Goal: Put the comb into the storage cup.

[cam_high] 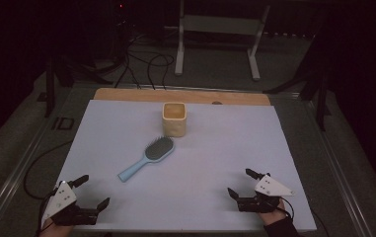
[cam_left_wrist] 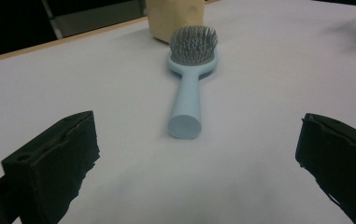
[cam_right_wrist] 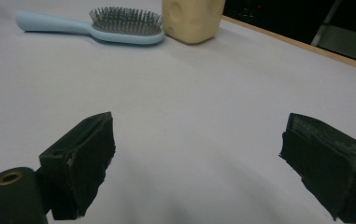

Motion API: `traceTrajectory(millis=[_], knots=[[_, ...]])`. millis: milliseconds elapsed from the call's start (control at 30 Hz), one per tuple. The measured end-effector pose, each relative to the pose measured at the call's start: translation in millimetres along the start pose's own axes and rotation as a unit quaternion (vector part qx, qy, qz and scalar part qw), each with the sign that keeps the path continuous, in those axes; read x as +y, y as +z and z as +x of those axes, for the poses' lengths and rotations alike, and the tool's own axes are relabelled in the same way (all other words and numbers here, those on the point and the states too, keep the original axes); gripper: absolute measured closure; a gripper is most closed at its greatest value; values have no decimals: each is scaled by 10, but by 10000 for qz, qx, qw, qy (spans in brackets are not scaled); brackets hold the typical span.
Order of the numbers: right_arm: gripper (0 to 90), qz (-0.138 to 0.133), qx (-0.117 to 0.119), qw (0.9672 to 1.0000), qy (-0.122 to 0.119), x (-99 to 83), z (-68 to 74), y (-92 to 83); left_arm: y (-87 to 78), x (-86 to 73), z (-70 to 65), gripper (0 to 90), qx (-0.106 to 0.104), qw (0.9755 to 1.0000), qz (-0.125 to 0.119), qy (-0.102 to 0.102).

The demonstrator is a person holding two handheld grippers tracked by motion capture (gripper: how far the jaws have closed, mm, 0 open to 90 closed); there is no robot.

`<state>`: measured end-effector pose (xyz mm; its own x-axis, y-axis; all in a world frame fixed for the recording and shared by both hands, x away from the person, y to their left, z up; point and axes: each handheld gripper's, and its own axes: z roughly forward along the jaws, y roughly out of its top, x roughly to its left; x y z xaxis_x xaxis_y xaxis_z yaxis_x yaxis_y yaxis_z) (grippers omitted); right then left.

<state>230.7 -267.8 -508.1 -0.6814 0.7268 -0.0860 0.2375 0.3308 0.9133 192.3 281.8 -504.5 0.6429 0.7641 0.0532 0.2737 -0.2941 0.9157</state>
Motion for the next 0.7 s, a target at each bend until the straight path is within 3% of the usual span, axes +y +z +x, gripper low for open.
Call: traceTrajectory(millis=[700], knots=[[93, 1, 27, 10000, -34, 17, 52, 17, -4, -1, 3, 0, -88, 9999, 74, -23]])
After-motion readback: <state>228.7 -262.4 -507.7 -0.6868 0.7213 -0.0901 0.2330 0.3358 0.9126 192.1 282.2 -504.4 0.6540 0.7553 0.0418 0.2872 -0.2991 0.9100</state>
